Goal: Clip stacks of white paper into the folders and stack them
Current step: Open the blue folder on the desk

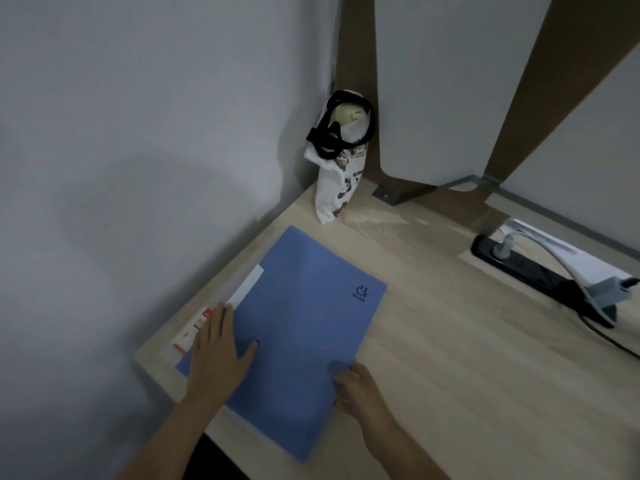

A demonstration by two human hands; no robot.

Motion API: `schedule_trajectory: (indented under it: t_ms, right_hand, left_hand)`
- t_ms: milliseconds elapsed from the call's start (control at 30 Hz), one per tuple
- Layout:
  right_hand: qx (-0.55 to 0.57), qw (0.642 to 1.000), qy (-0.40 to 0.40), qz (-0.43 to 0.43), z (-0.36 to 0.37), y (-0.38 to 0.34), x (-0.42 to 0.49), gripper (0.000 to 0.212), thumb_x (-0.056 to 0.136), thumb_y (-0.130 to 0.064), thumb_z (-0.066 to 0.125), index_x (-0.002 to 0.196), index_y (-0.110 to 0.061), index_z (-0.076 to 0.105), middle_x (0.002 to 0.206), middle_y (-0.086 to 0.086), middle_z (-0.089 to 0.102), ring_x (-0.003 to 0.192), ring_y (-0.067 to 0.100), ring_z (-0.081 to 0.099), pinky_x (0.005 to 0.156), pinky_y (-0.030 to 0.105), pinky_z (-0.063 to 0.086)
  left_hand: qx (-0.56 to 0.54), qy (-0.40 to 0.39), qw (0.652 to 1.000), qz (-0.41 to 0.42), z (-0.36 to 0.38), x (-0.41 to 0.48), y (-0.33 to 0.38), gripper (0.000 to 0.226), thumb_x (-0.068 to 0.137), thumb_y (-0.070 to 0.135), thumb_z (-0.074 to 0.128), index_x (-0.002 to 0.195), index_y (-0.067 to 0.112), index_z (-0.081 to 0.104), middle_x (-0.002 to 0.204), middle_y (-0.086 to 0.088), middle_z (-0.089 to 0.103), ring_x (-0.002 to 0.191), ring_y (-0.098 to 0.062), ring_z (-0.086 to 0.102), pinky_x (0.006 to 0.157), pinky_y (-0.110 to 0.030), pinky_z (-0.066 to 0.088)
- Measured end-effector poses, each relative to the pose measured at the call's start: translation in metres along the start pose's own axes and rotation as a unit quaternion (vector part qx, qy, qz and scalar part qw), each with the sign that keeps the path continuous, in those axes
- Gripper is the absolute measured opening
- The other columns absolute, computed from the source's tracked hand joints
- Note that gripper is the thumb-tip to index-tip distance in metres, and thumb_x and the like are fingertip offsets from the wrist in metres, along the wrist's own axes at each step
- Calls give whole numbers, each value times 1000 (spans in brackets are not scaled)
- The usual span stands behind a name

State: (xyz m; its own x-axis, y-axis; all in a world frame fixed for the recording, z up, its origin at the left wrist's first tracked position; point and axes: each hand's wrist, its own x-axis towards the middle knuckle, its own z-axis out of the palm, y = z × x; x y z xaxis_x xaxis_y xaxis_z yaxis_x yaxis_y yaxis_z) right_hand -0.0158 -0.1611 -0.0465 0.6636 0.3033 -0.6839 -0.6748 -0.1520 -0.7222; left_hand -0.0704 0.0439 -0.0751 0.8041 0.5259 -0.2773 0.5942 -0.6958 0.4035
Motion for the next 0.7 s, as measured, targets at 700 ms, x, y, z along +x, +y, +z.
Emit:
schedule_trajectory:
  t_ms: [700]
  right_hand:
    - [195,938,275,-79,-169,69,-84,31,86,-12,59,114,-23,58,101,6,73,86,31,70,77,49,55]
  left_hand:
    - [-303,-203,931,-18,93,-44,139,34,97,34,37,90,8,58,90,-7,61,87,-25,58,72,-33,41]
